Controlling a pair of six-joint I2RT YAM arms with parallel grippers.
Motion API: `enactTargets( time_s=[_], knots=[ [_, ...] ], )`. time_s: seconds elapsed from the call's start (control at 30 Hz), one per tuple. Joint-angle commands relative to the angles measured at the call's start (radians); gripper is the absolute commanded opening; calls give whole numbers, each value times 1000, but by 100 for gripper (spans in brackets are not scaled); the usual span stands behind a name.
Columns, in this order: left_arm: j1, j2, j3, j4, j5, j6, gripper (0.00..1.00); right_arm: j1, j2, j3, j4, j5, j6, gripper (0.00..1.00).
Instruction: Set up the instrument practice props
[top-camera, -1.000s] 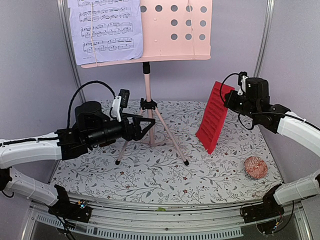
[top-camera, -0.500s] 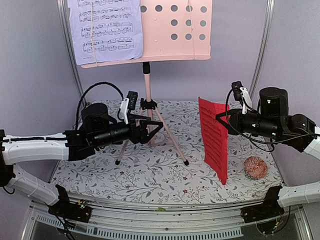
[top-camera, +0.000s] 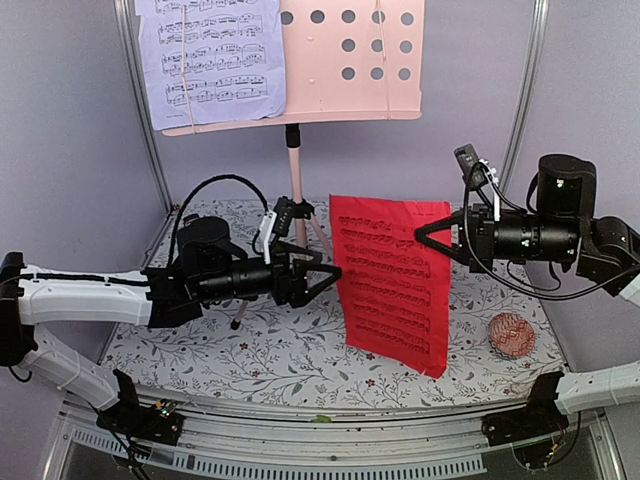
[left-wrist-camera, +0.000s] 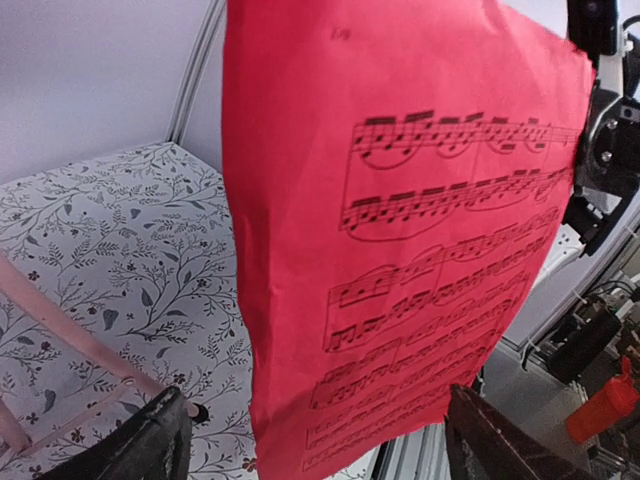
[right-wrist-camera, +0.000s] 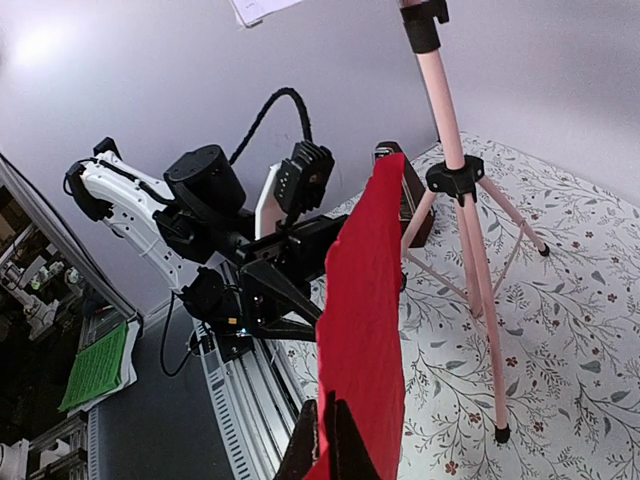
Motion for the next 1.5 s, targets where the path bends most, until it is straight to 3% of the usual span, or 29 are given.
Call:
enactTargets(
  time_s=[0.0, 0.27, 0.7, 0.93, 1.1, 1.33, 1.47],
  knots=[
    [-18, -7, -21, 72, 49, 4, 87, 7, 17, 65, 27, -81, -51, 0],
    [-25, -51, -32, 145, 140, -8, 75, 7, 30, 145, 31, -89, -68, 0],
    [-39, -114, 10, 125, 114, -17, 36, 8, 45, 200, 26, -38, -72, 0],
    [-61, -132, 83, 24, 83, 18, 0, 8, 61, 209, 24, 2, -68, 0],
    [-72, -182, 151, -85, 62, 60, 0, 8, 77, 237, 4, 144, -67, 0],
    [-73, -192, 405, -416, 32, 127, 0, 7, 159, 322, 32, 418, -44, 31],
    [-70, -155, 591, -564, -33, 122, 0, 7, 243, 438, 57, 498, -36, 35]
  ],
)
